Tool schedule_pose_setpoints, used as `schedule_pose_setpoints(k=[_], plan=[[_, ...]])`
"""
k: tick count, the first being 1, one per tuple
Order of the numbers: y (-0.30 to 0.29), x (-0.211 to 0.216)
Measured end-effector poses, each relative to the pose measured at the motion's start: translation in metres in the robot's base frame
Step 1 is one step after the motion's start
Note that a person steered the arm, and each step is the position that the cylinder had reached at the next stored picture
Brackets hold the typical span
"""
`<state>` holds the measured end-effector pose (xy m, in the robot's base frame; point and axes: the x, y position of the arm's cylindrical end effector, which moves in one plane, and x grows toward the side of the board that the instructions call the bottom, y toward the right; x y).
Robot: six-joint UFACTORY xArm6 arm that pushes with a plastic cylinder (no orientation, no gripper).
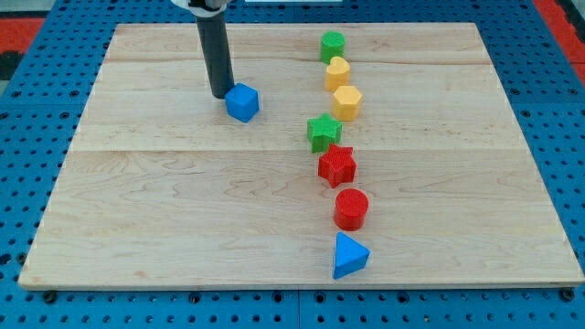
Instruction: Move the blue cube closer to the top center
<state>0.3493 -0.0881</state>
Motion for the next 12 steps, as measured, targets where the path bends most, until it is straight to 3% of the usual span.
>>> schedule_pose_setpoints(k=[1, 2, 3, 4, 5, 6, 7, 8, 10, 12], plan=[[0.027, 0.003], [0.005, 0.03], [0.013, 0.087], [0.065, 0.064], [0.059, -0.003], [0.057, -0.004], [0.064, 0.04], [0.022, 0.039], [0.026, -0.063], [0.049, -0.115]])
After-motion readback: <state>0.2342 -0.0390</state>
